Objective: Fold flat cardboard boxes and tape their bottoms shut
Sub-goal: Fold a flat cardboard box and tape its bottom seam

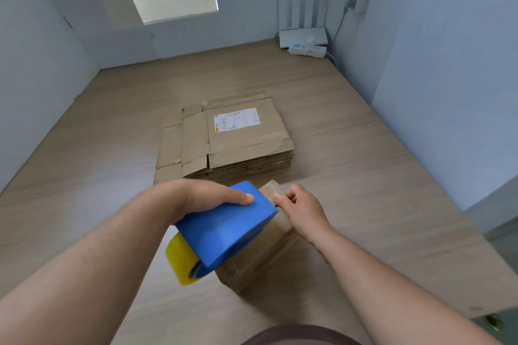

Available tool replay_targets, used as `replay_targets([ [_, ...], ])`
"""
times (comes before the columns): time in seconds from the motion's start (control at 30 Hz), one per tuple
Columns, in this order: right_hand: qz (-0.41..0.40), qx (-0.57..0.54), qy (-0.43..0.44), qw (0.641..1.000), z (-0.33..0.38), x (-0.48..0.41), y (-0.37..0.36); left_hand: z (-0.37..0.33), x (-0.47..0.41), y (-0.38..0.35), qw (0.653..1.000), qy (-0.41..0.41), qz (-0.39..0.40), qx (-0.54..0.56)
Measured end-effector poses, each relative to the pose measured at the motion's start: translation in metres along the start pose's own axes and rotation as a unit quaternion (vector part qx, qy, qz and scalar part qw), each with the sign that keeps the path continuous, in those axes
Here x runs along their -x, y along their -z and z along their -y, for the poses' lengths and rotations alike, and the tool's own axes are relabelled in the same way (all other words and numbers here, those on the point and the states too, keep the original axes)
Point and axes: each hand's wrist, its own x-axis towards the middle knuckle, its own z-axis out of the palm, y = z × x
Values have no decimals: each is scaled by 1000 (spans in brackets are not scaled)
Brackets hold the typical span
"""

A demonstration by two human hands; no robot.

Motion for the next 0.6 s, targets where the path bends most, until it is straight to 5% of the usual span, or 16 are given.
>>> replay_targets([
  [0.23,-13,7,16,1000,-5,-3,-5,125,22,18,995,64,36,62],
  [0.6,-25,4,26,999,-7,-7,-6,160,21,4,995,25,39,91],
])
